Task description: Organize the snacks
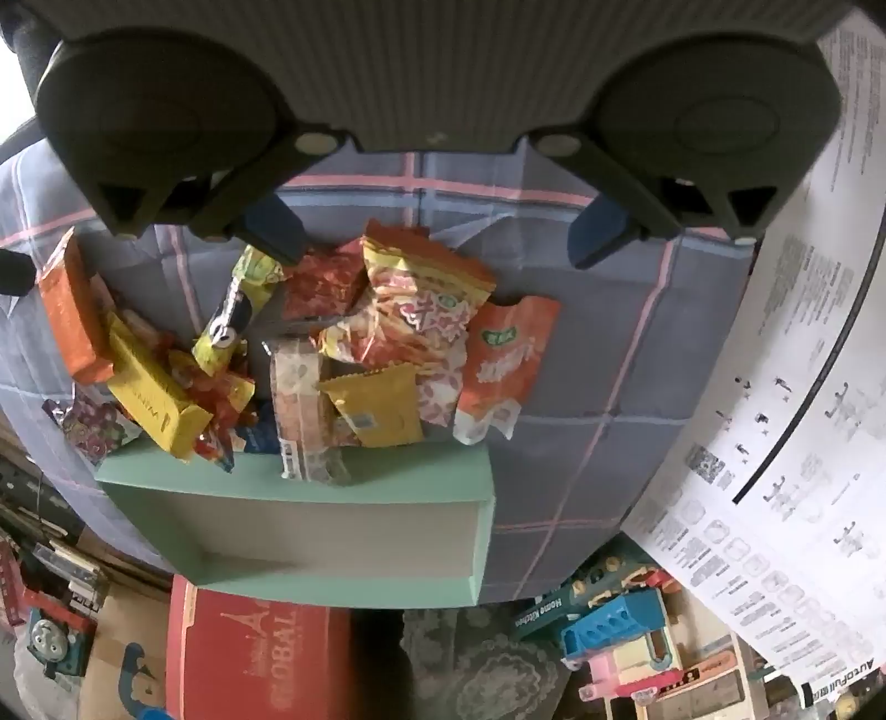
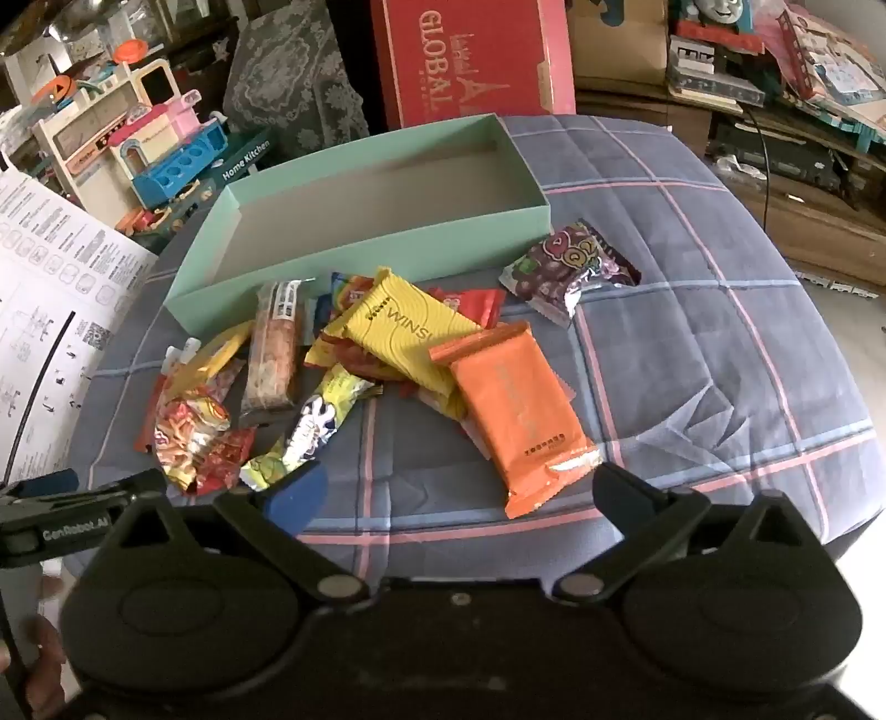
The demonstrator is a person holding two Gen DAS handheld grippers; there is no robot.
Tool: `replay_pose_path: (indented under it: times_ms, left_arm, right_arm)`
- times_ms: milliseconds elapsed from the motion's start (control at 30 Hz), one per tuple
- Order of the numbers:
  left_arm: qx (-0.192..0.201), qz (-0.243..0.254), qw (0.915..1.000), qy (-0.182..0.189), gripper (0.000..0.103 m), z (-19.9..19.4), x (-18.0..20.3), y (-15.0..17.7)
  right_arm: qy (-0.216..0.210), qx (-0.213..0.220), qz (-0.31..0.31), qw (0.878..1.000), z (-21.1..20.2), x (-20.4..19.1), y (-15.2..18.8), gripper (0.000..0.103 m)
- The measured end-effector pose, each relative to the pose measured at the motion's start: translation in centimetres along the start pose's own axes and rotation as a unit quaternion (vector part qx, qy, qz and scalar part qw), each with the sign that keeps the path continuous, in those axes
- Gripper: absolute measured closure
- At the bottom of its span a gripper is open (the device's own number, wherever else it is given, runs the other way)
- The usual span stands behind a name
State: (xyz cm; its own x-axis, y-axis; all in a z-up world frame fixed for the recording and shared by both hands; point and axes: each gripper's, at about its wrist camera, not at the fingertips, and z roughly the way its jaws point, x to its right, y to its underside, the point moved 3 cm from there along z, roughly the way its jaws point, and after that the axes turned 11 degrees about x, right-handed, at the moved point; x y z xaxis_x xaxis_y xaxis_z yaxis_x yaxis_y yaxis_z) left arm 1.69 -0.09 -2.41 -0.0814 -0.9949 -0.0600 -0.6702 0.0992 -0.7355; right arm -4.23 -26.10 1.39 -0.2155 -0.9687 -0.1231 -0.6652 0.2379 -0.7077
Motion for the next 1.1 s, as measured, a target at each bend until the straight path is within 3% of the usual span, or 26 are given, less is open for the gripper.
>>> replay_pose_path:
  times_ms: [300, 1100]
  left_arm:
    - [-0.016, -0.008, 0.9998, 0.012, 0.0, -0.1, 0.2, -0.2]
    - [-0.009, -0.003, 0.9998, 0.02, 0.0, -0.5, 0.3, -0.4]
  right_arm:
    - [-0.001, 0.0, 0.004, 1.0, 0.0, 0.1, -0.1, 0.0]
    - [0.01, 0.012, 0.022, 1.0, -0.9, 1.2, -0.1, 0.0]
